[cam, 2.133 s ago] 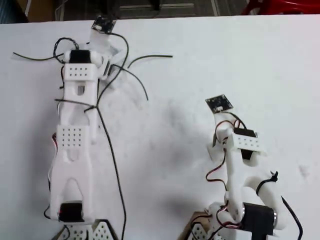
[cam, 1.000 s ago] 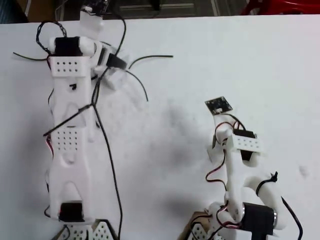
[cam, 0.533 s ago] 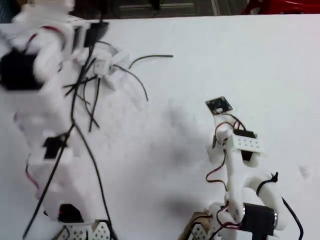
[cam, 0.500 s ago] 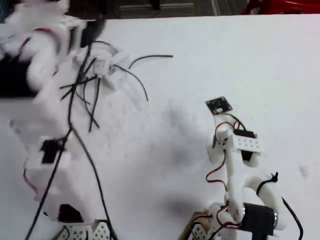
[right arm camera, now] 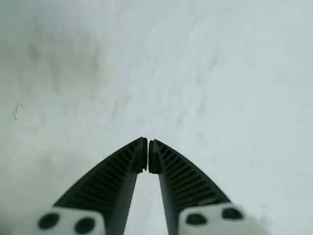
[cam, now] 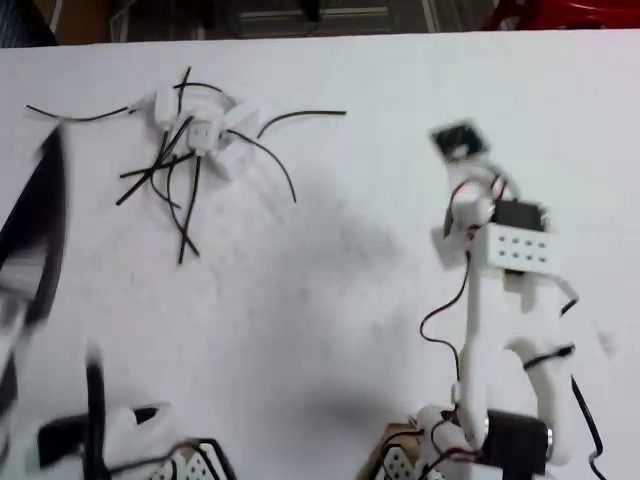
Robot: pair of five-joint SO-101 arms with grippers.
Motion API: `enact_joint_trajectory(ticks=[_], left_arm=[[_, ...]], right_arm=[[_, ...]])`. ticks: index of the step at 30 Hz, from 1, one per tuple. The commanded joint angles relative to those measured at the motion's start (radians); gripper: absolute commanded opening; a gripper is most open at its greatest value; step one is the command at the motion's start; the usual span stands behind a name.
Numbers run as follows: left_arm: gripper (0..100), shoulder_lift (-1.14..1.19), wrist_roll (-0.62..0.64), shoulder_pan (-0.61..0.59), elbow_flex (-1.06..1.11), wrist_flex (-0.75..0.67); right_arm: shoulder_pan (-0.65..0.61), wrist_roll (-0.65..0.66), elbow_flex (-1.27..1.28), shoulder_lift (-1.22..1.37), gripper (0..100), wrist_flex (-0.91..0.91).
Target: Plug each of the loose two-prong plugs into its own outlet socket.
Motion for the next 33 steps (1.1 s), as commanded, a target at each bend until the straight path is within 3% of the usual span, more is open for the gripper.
enact_joint_trajectory(ticks=[1,9,12,18,24,28,33], left_arm=[[27,-0.073,0.051,-0.053,0.006,0.005],[27,-0.249,0.103,-0.071,0.014,0.005],[27,-0.377,0.104,-0.065,0.115,0.005],[27,-0.739,0.104,-0.065,0.546,0.000],[27,-1.082,0.104,-0.068,0.937,-0.032],[27,-1.225,0.104,-0.065,1.191,-0.049],[27,-1.363,0.104,-0.062,1.511,-0.057]], right_arm=[[0.005,0.002,-0.324,-0.113,2.1,0.116],[0.004,0.002,-0.672,-0.372,1.9,0.124],[0.004,0.002,-0.746,-0.487,1.9,0.124],[-0.015,-0.023,-0.770,-0.756,1.9,0.124],[-0.206,-0.226,-0.769,-0.990,2.1,0.143],[-0.298,-0.238,-0.767,-1.093,2.1,0.209],[-0.325,-0.239,-0.644,-1.191,1.9,0.274]])
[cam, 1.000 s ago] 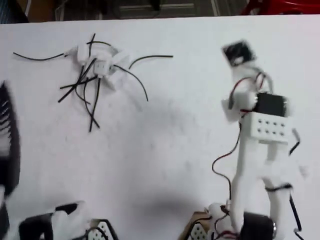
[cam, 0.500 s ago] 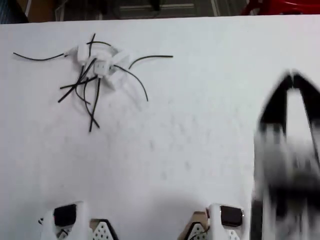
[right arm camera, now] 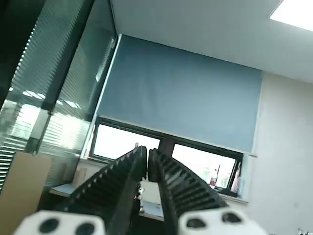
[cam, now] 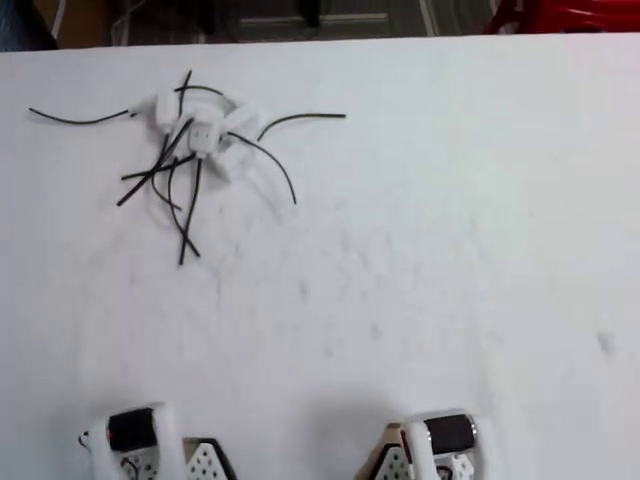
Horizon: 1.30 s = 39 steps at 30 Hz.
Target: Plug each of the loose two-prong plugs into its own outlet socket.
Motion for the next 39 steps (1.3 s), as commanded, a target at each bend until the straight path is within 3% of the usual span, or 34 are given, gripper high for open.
enact_joint_trajectory(ticks=[1,11,17,27,32,39], left_arm=[[27,-0.065,0.009,-0.001,0.270,-0.023],[27,-0.137,0.006,-0.001,0.928,-0.147],[27,-0.137,0.003,-0.001,1.227,-0.222],[27,-0.134,0.008,0.234,1.445,-0.281],[27,-0.134,0.008,0.243,1.501,-0.305],[27,-0.134,0.002,0.243,1.662,-0.377]], right_arm=[[-0.010,-0.008,0.150,-0.030,1.9,0.027],[-0.001,0.000,0.924,-0.269,1.9,-0.151],[0.002,0.002,1.166,-0.259,1.9,-0.193],[0.108,0.002,1.438,-0.259,2.1,-0.197],[0.111,0.002,1.645,-0.259,2.1,-0.197],[0.150,0.003,1.743,-0.259,2.1,-0.199]])
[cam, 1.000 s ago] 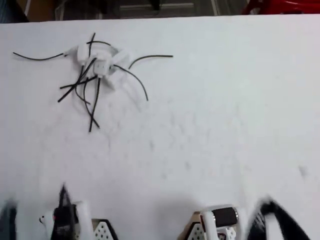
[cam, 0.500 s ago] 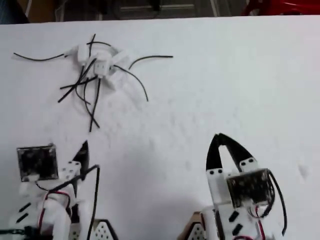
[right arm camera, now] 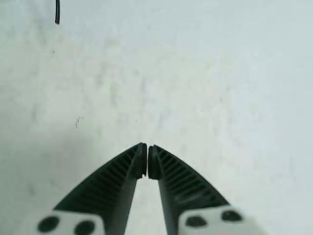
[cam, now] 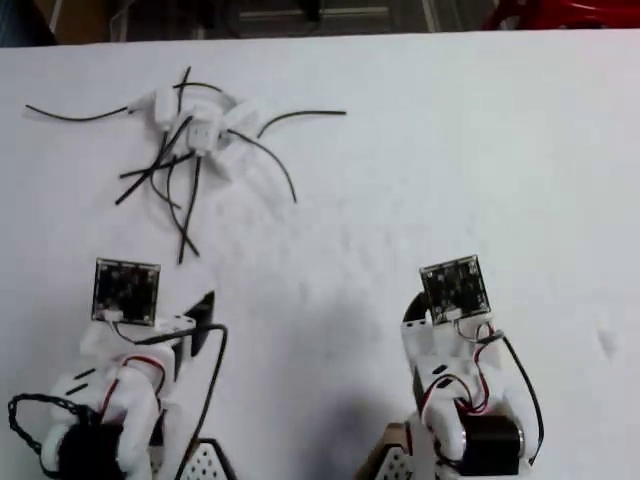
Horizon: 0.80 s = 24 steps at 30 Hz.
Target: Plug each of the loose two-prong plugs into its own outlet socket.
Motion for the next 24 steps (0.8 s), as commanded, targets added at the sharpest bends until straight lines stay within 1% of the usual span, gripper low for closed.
enact_joint_trajectory(ticks=[1,4,7,9,12,15,24], left_arm=[[27,0.001,0.000,0.012,0.117,-0.069],[27,0.001,0.000,-0.007,0.242,-0.109],[27,0.001,0.000,-0.021,0.305,-0.097],[27,0.001,0.006,-0.021,0.336,-0.097],[27,0.001,-0.002,-0.039,0.388,-0.110],[27,0.001,-0.002,-0.024,0.445,-0.132],[27,0.002,-0.002,-0.085,0.446,-0.135]], right_arm=[[0.010,0.002,0.094,-0.008,2.1,-0.021],[0.015,0.000,0.216,-0.008,1.9,-0.031],[0.025,-0.002,0.301,-0.008,1.9,-0.059],[0.058,-0.002,0.341,-0.008,2.1,-0.074],[0.077,-0.002,0.347,-0.008,2.0,-0.076],[0.079,-0.002,0.358,-0.008,1.9,-0.082],[0.081,-0.006,0.370,-0.008,1.9,-0.088]])
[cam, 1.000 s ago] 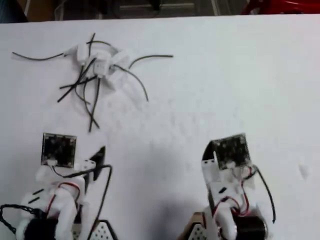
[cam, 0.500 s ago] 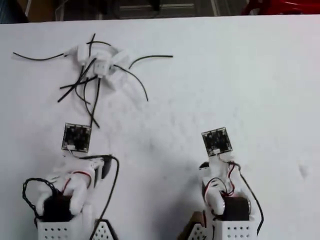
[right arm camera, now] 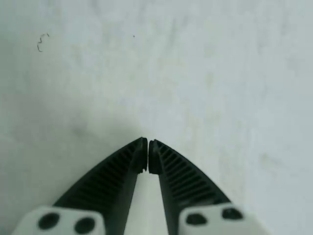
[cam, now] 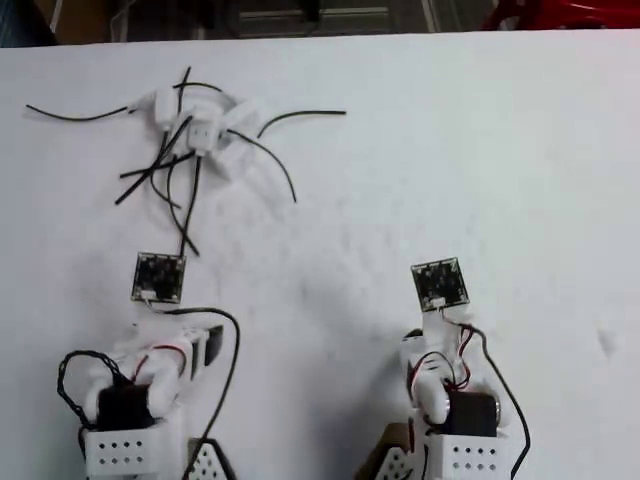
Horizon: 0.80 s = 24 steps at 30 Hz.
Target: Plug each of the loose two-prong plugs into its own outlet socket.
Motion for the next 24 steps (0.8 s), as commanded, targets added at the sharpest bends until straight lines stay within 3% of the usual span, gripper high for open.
enact_joint_trajectory(ticks=[1,14,20,24], left_arm=[[27,-0.001,-0.006,-0.022,0.002,-0.015],[27,-0.001,0.002,-0.021,0.000,-0.020],[27,-0.001,0.005,0.001,0.000,-0.351],[27,-0.001,0.005,0.001,0.000,-0.365]], right_arm=[[0.008,-0.005,0.011,-0.008,1.9,-0.015],[0.004,-0.003,0.011,-0.008,1.9,-0.015],[0.005,-0.002,0.011,-0.008,1.9,-0.015],[0.005,-0.002,0.011,-0.008,1.9,-0.015]])
